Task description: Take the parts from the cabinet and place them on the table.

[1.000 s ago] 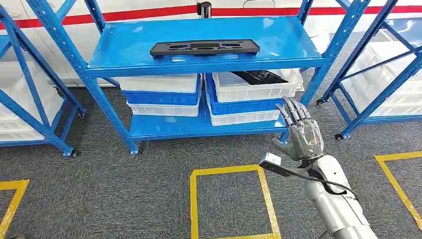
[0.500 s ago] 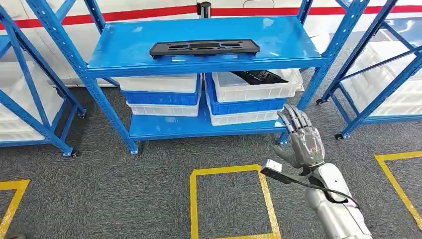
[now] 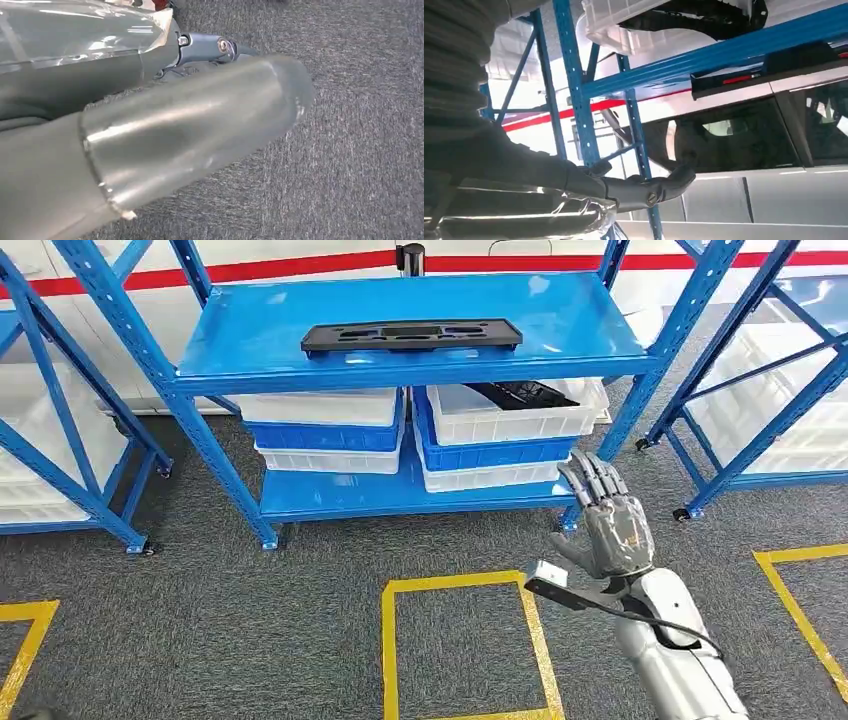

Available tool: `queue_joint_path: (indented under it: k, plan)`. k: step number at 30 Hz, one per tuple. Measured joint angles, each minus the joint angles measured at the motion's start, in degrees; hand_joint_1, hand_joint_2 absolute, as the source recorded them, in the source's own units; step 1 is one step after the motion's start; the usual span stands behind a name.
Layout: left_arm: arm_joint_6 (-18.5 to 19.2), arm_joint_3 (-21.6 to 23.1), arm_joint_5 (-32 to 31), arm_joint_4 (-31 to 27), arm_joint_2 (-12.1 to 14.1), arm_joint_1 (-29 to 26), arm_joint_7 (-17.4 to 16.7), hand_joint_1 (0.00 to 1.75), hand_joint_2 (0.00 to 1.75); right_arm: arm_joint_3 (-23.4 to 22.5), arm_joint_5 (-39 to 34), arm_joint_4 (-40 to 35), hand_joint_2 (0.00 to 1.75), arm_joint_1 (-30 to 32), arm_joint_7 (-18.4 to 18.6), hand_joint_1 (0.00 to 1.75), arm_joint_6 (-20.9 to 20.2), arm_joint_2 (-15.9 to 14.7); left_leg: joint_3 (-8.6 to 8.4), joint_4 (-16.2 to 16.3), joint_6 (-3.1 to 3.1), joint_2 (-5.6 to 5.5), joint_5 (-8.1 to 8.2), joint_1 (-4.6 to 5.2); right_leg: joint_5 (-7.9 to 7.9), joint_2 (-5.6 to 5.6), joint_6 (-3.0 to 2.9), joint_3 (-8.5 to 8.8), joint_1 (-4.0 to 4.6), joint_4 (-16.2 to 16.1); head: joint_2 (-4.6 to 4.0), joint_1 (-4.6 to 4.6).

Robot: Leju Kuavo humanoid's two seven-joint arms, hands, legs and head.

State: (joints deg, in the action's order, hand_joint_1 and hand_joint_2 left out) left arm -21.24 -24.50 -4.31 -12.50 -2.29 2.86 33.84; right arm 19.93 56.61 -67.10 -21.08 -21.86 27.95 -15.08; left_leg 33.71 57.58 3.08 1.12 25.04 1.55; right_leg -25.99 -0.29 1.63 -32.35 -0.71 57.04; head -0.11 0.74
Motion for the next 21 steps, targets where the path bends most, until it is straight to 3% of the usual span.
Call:
queue_joint_path:
  k: [10,21]
  plan:
    - [-0.26,-1.38,0.20,0.02,-0.04,-0.19,-0.48,0.00,0.00,1.16,0.98,-0.55,1.75,0.38,0.04,0.00,0.35,1.38,0.04,-0.01,0.01,-0.01,-0.02,-0.01,0.01,-0.01,0.00,-0.03,0.00,0.00,-0.02,0.00]
    - [-0.13,-1.40,-0.61,0.02,-0.09,-0.07,-0.18,0.00,0.00,0.42,-0.96,-0.53,1.75,-0.05,0.26,0.00,0.15,-0.09,0.04,0.00,0.02,0.01,-0.01,0.06,0.01,0.00,0.01,-0.05,-0.01,0.00,-0.02,0.00]
